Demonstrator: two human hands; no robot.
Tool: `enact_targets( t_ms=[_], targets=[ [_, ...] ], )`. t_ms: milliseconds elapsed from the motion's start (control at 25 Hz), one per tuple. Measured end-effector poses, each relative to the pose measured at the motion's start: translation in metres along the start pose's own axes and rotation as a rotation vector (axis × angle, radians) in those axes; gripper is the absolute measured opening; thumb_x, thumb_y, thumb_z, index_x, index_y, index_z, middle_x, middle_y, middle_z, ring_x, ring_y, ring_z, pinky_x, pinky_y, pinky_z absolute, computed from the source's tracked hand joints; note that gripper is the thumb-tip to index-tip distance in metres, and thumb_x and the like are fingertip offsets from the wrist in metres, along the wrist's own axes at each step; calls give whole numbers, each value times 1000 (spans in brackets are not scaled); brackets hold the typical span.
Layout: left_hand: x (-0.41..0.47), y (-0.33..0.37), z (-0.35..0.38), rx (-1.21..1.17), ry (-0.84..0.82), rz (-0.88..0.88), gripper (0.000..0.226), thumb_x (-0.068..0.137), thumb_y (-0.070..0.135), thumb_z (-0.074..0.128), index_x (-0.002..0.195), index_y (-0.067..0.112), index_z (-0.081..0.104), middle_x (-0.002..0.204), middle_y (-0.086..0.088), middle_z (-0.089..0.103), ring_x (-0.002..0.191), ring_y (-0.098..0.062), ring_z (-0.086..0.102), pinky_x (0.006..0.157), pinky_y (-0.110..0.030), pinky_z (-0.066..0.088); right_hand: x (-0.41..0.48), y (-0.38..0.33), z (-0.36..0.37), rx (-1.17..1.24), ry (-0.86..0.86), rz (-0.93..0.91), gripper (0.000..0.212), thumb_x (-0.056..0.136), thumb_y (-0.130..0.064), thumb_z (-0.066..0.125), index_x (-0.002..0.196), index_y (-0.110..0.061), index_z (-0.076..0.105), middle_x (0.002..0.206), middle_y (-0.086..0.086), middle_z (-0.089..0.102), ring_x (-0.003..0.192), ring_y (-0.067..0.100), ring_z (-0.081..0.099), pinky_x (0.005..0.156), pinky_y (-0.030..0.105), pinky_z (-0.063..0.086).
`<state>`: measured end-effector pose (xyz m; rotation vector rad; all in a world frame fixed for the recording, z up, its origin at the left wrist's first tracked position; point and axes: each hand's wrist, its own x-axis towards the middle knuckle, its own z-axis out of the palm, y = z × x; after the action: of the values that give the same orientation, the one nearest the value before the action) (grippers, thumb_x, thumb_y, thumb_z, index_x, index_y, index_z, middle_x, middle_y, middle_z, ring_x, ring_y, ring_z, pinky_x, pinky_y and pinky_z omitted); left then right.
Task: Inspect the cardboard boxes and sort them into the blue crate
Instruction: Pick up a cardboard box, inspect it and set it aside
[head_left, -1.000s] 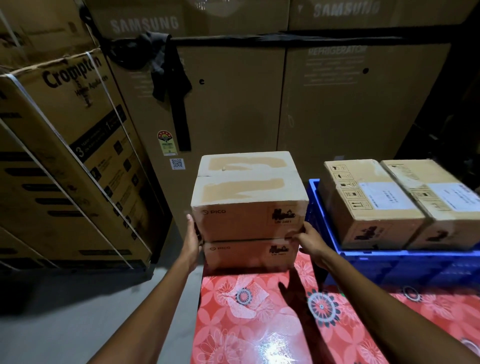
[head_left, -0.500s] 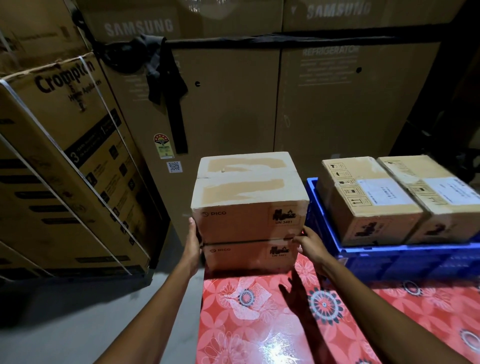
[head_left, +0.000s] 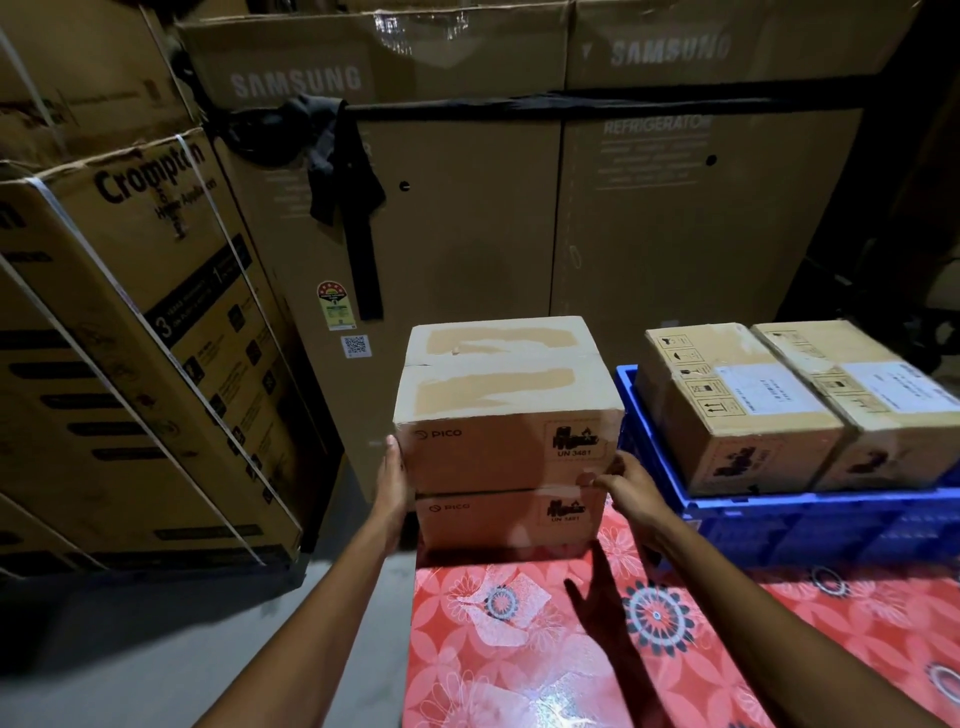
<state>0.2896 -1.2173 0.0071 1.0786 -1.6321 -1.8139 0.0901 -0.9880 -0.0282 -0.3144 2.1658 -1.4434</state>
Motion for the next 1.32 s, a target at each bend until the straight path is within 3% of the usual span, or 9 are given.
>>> enact_targets(
  t_ms=[120,240,360,440,640,760,1000,1200,1320],
  targets=[
    [0,16,2,399,237,390,83,95,70,28,159,18,28,165,-10,28,152,-27,24,120,-48,23,-12,-29,2,-282,343,-307,90,87,-19,74,161,-13,24,163,12,35,147,32,38,118,48,37],
    [7,34,7,837,180,796,71,100,54,38,157,13,33,164,-15,29,154,-30,20,122,-51,19,-27,-66,14,-599,456,-673,89,84,-13,73,160,-3,26,165,20,26,152,37,26,121,47,27],
    [12,28,15,1324,-4,759,70,104,57,33,162,21,20,169,-11,14,158,-26,6,127,-52,4,-35,-69,34,-967,241,-579,91,90,-26,65,163,-9,14,172,13,9,158,33,6,127,48,15],
    [12,26,15,1445,-25,720,72,103,61,28,162,22,14,171,-9,9,158,-25,1,126,-49,-2,-38,-64,37,-1060,189,-521,94,91,-26,64,164,-11,7,173,9,1,159,31,-4,128,46,12],
    [1,35,20,1259,-32,827,80,98,66,23,162,17,20,170,-12,13,158,-26,5,127,-53,6,-53,-83,19,-878,119,-536,93,96,-22,64,164,-11,1,173,8,-2,159,27,-6,128,43,17],
    [-24,44,37,1000,-42,1067,77,98,58,35,160,14,26,167,-13,23,156,-27,15,125,-49,14,-78,-83,6,-750,218,-650,91,94,-19,66,164,-9,9,172,10,6,159,25,2,127,38,17],
    [-97,83,111,781,-178,1273,73,97,45,46,156,5,32,163,-19,30,153,-33,24,123,-51,25,-137,-81,-54,-523,482,-717,83,90,-19,68,161,-9,26,170,15,17,157,24,19,117,24,20],
    [-186,87,200,616,-333,1384,70,97,36,51,154,-1,34,161,-22,33,151,-35,29,122,-51,28,-221,-42,-151,-341,720,-553,73,89,-22,67,155,-8,40,166,17,29,153,26,29,111,10,15],
    [-266,64,265,552,-488,1407,68,97,35,51,153,-2,36,159,-22,36,150,-34,31,124,-45,25,-290,4,-217,-253,829,-438,74,82,-29,60,151,-4,45,161,19,37,151,27,33,116,16,18]
  ],
)
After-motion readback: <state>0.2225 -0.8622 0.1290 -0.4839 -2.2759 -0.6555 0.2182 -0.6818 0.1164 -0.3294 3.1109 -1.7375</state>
